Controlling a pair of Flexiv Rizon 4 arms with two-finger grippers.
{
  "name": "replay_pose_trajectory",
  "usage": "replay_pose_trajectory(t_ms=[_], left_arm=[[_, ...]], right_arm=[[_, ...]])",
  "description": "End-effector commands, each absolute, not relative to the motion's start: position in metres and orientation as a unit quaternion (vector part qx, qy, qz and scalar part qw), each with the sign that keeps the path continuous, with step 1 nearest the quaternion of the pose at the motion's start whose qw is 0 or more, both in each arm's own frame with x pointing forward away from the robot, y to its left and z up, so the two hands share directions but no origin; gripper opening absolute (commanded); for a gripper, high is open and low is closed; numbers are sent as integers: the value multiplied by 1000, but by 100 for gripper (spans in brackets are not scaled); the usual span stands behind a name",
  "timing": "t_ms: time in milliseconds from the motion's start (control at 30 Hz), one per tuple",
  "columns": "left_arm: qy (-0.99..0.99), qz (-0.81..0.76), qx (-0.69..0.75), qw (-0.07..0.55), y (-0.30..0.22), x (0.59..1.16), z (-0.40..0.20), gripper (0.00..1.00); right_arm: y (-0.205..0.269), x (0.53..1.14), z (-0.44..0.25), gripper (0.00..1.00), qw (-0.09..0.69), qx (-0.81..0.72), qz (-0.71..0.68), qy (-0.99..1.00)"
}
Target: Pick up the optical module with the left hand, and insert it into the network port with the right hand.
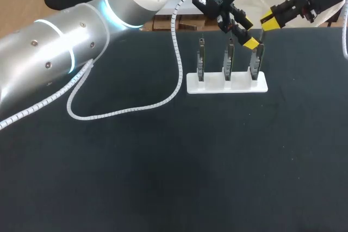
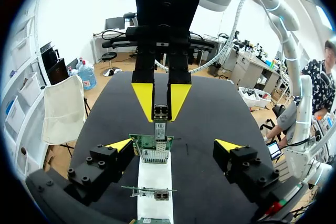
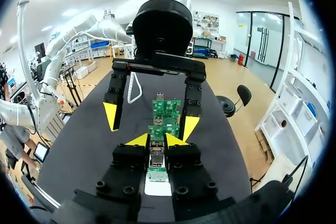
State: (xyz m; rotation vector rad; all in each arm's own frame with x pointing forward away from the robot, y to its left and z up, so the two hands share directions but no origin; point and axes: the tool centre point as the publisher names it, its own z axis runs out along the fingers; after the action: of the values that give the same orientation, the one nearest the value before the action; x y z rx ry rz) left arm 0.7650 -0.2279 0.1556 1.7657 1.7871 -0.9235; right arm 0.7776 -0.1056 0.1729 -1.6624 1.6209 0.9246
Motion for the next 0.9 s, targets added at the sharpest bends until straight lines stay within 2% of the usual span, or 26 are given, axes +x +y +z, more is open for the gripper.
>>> replay_pose_trajectory(t_ms=[33,900], left_arm=[[649,-336,644,227,-229,768,156,100],[649,-336,644,227,-229,768,156,100]], right_arm=[[-105,776,172,0,318,-631,352,614],[-108,775,172,0,318,-632,347,615]])
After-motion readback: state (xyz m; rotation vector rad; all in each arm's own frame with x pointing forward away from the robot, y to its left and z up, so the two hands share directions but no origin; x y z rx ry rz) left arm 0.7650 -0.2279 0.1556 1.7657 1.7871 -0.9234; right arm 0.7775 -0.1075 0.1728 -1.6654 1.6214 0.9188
